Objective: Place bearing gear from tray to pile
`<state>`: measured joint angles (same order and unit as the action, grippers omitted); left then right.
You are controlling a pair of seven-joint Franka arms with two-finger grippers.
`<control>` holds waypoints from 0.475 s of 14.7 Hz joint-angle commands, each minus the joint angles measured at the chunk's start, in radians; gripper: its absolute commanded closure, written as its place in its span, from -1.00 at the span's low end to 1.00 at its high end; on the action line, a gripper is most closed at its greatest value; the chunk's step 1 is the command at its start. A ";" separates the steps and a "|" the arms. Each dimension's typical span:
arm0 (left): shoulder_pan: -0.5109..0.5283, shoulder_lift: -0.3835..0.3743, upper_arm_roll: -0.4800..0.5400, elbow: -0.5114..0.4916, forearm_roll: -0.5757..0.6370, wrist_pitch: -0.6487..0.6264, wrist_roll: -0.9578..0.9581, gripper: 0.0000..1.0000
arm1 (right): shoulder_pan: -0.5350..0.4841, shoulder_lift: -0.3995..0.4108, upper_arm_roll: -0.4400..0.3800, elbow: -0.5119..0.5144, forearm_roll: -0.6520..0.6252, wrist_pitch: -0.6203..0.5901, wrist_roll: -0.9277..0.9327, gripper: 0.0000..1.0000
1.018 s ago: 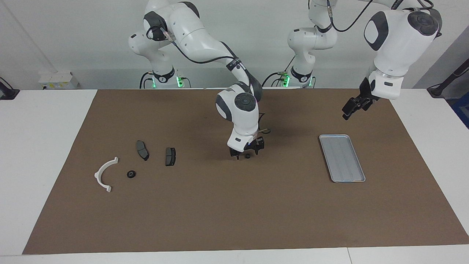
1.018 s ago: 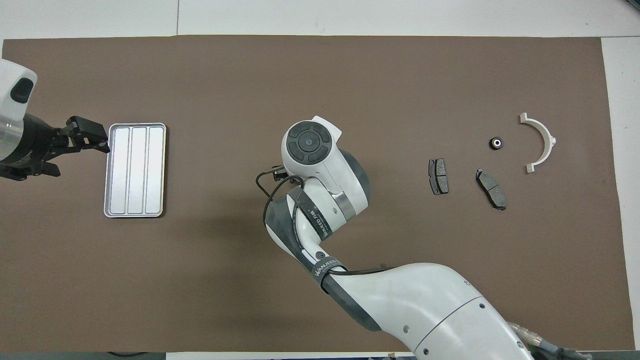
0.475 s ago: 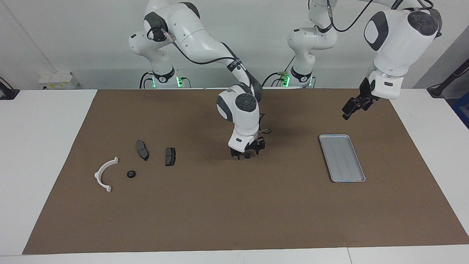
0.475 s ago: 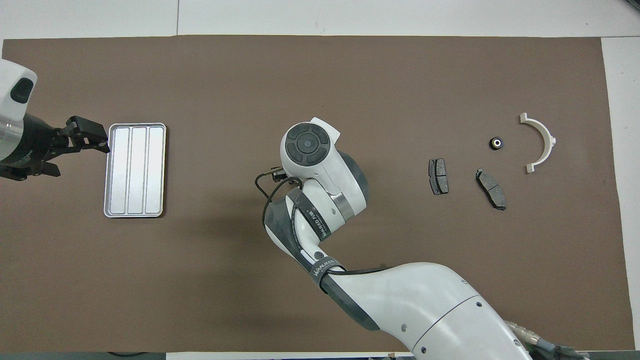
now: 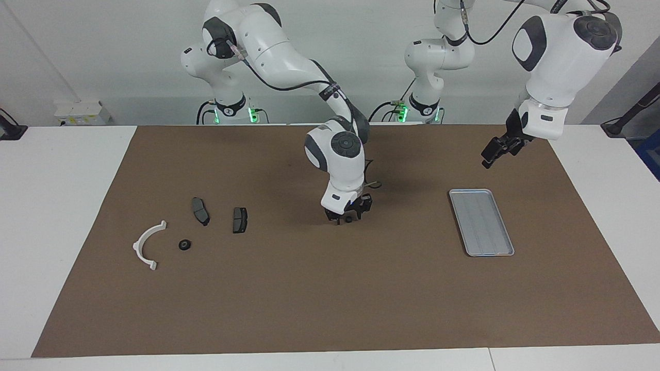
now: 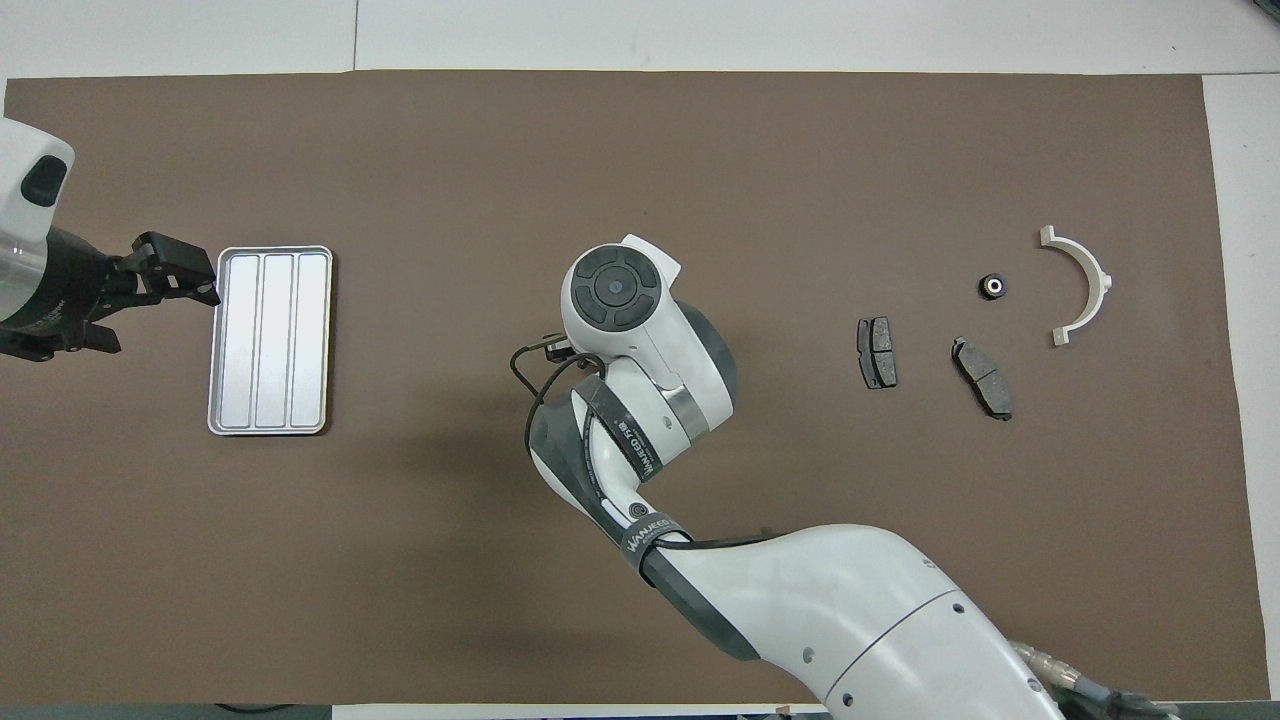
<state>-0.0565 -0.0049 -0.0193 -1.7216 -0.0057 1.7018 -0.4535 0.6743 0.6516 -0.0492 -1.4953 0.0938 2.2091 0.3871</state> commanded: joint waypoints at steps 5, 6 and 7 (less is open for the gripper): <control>0.007 -0.026 -0.005 -0.027 -0.016 0.018 0.006 -1.00 | -0.016 -0.001 0.019 -0.011 0.011 0.024 0.012 0.04; 0.007 -0.026 -0.005 -0.026 -0.016 0.018 0.006 -1.00 | -0.016 -0.001 0.019 -0.011 0.012 0.024 0.010 0.05; 0.007 -0.026 -0.005 -0.026 -0.016 0.018 0.006 -1.00 | -0.016 -0.001 0.019 -0.011 0.012 0.024 0.010 0.07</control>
<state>-0.0565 -0.0049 -0.0193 -1.7216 -0.0057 1.7018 -0.4535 0.6742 0.6516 -0.0489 -1.4953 0.0940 2.2092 0.3871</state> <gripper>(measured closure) 0.000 0.498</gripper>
